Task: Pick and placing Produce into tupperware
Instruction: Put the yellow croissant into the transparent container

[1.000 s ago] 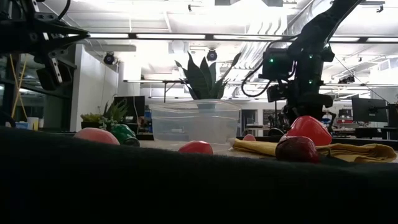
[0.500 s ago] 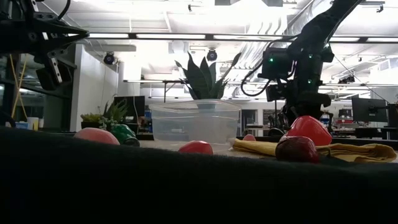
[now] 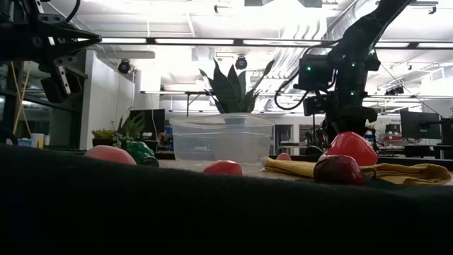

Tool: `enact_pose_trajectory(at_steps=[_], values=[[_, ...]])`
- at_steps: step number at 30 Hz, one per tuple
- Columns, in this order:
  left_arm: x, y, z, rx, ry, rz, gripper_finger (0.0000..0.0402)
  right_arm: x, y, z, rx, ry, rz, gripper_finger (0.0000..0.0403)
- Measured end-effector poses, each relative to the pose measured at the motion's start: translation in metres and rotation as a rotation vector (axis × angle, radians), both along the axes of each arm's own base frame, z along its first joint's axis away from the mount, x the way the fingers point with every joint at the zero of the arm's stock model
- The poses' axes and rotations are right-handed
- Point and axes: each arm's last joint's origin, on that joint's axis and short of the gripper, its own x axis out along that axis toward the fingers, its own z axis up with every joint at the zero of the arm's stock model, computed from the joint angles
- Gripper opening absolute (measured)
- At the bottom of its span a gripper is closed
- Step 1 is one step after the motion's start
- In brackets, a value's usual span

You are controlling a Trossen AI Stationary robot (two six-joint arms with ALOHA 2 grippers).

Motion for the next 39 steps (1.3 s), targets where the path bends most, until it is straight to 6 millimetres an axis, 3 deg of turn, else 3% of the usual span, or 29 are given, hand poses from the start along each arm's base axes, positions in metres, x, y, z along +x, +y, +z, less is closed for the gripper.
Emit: enact_pose_trajectory(at_steps=[9,26,39], values=[[0.0,0.0,0.0,0.0,0.0,0.0,0.0001,0.004,0.001,-0.013,0.012,0.059,-0.005,0.0269],[0.0,0.0,0.0,0.0,0.001,-0.004,0.0001,0.006,0.005,-0.014,-0.017,0.064,0.013,0.0257],[0.0,0.0,0.0,0.0,0.0,-0.004,0.0001,0.005,0.006,-0.013,-0.007,0.072,0.016,0.02]])
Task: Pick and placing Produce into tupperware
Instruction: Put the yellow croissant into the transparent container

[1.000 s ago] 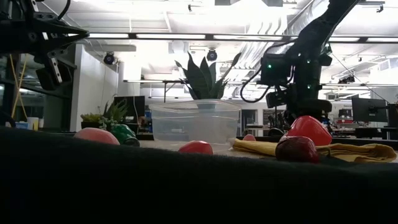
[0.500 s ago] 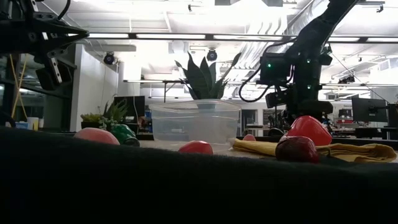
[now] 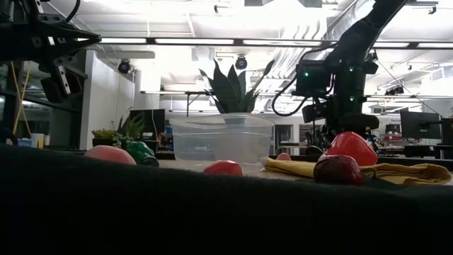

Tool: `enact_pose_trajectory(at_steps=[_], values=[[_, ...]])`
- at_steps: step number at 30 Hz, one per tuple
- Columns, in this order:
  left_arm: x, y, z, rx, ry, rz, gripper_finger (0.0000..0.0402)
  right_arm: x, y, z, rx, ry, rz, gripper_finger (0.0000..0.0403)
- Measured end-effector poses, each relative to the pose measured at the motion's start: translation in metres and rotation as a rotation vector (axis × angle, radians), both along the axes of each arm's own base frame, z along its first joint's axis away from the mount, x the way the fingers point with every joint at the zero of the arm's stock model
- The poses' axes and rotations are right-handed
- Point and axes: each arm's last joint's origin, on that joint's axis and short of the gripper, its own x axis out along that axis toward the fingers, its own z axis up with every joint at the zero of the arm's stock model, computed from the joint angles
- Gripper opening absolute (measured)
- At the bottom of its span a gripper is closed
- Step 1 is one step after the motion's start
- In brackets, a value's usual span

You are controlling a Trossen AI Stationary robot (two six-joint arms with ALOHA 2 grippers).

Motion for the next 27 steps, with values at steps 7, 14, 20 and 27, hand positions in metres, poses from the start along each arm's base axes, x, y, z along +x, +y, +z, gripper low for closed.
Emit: enact_pose_trajectory(at_steps=[7,14,20,27], values=[[0.0,0.0,0.0,0.0,0.0,0.0,0.0001,-0.005,0.003,0.013,0.013,-0.047,-0.019,0.0195],[0.0,0.0,0.0,0.0,0.0,0.0,0.0001,-0.019,0.009,0.038,0.05,-0.096,-0.08,0.0194],[0.0,0.0,0.0,0.0,0.0,0.0,0.0001,-0.032,0.017,0.067,0.093,-0.227,-0.165,0.0193],[0.0,0.0,0.0,0.0,0.0,0.001,0.0001,-0.047,0.029,0.1,0.189,-0.433,-0.257,0.0193]])
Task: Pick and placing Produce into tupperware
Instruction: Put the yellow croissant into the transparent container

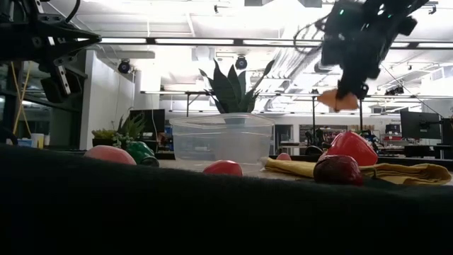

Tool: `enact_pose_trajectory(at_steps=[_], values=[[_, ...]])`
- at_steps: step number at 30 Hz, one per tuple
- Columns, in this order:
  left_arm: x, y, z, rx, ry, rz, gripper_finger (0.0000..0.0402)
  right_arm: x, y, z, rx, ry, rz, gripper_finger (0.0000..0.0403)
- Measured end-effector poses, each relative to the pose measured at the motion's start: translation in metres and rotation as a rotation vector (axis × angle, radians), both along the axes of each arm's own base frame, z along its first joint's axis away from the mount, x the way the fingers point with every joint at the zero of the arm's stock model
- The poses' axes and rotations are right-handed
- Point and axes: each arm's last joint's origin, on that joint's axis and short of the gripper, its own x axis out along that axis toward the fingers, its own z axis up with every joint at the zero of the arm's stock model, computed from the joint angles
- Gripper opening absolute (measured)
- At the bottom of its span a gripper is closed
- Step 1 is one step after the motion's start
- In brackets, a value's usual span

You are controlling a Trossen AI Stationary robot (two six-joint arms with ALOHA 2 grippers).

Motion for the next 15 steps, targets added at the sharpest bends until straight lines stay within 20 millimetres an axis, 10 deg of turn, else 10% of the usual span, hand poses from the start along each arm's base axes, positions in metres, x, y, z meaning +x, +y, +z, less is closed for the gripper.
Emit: enact_pose_trajectory(at_steps=[15], values=[[0.0,0.001,0.0,-0.004,-0.004,0.042,0.0001,0.001,0.031,0.049,0.188,-0.42,0.039,0.0193]])
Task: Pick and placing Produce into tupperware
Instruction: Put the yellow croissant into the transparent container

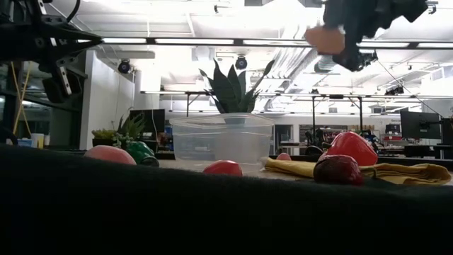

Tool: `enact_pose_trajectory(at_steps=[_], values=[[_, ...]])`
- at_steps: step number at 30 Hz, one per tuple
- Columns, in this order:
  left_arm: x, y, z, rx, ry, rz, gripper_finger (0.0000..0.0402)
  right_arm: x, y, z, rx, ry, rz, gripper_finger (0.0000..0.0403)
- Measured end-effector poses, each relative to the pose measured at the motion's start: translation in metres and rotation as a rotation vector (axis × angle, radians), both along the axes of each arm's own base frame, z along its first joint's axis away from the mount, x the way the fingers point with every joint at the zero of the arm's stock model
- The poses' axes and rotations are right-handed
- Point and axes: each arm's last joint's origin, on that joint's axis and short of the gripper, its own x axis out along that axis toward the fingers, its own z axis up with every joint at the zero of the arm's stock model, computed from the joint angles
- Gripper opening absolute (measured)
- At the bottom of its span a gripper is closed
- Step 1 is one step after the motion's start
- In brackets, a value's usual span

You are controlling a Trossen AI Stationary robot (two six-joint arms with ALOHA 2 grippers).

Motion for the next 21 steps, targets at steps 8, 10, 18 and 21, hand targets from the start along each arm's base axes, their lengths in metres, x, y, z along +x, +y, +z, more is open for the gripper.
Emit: enact_pose_trajectory(at_steps=[8,10,18,21], values=[[0.0,0.001,0.0,-0.005,-0.004,0.047,0.0001,-0.002,0.014,0.024,0.047,-0.201,0.057,0.0193],[0.0,0.001,0.0,-0.007,-0.005,0.052,0.0001,-0.003,0.016,0.03,0.054,-0.251,0.062,0.0193],[0.0,0.002,0.001,-0.011,-0.007,0.065,0.0001,-0.003,0.018,0.062,0.013,-0.571,0.07,0.0193],[0.0,0.002,0.001,-0.031,-0.01,0.063,0.0001,-0.001,0.017,0.071,-0.009,-0.675,0.07,0.0193]])
